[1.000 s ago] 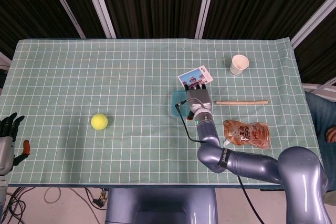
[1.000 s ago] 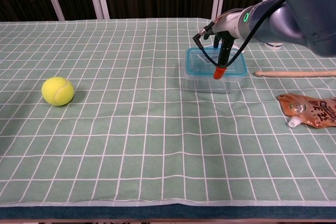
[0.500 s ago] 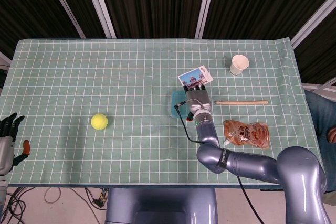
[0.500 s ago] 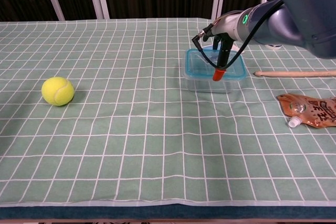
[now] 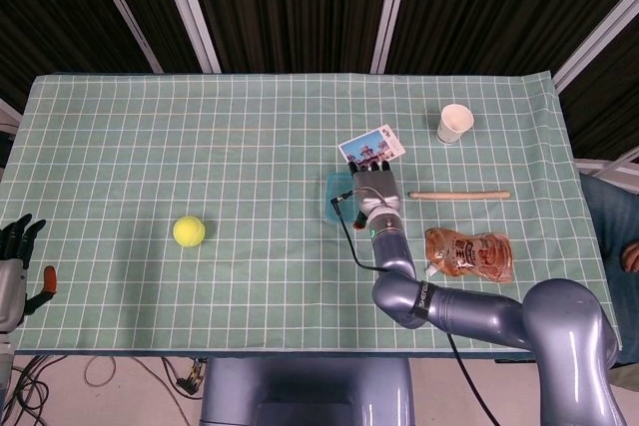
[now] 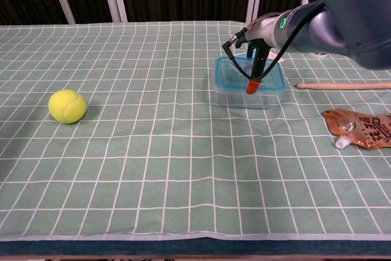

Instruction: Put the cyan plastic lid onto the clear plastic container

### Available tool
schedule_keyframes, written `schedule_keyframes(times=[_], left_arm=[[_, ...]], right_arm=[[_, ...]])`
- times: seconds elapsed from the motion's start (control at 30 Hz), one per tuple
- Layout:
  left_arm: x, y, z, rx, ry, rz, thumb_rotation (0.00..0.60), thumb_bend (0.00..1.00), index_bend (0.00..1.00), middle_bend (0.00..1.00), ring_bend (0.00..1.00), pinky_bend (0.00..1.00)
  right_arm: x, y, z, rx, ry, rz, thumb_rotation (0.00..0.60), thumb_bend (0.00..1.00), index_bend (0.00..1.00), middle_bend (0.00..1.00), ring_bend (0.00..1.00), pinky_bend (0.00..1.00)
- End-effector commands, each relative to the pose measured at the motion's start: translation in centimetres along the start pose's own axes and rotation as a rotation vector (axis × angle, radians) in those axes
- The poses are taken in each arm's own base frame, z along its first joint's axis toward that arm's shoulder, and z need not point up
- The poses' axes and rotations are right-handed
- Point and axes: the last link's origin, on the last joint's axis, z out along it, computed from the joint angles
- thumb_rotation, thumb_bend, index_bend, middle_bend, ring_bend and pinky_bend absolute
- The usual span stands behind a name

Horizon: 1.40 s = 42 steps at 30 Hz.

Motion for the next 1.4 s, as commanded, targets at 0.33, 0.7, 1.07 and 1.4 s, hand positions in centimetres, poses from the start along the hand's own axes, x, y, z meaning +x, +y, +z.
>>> schedule_keyframes(times=[0.33, 0.7, 1.07, 1.4], left_arm=[[-0.03, -0.03, 0.03, 0.003, -0.003, 0.002, 0.6, 0.55, 0.1, 0.0, 0.0, 0.0], [-0.04, -0.04, 0.02, 0.008, -0.005, 0.003, 0.6, 0.55, 0.1, 0.0, 0.0, 0.0], [-0.04, -0.05, 0.02, 0.011, -0.007, 0.004, 0.6, 0.55, 0.1, 0.0, 0.0, 0.0], [-0.02, -0.08, 0.02, 0.014, -0.009, 0.004, 0.6, 0.55, 0.1, 0.0, 0.0, 0.0]], right_arm=[[-0.19, -0.36, 0.06, 0.008, -0.002, 0.005, 0.6, 0.3, 0.01, 0.44, 0.09, 0.0], [-0.3, -0.51, 0.15, 0.006, 0.007, 0.004, 0.6, 0.31, 0.01, 0.44, 0.09, 0.0], [-0.41, -0.6, 0.14, 0.006, 0.006, -0.001, 0.6, 0.31, 0.01, 0.44, 0.09, 0.0], [-0.49, -0.54, 0.17, 0.005, -0.002, 0.0, 0.6, 0.3, 0.01, 0.44, 0.09, 0.0]])
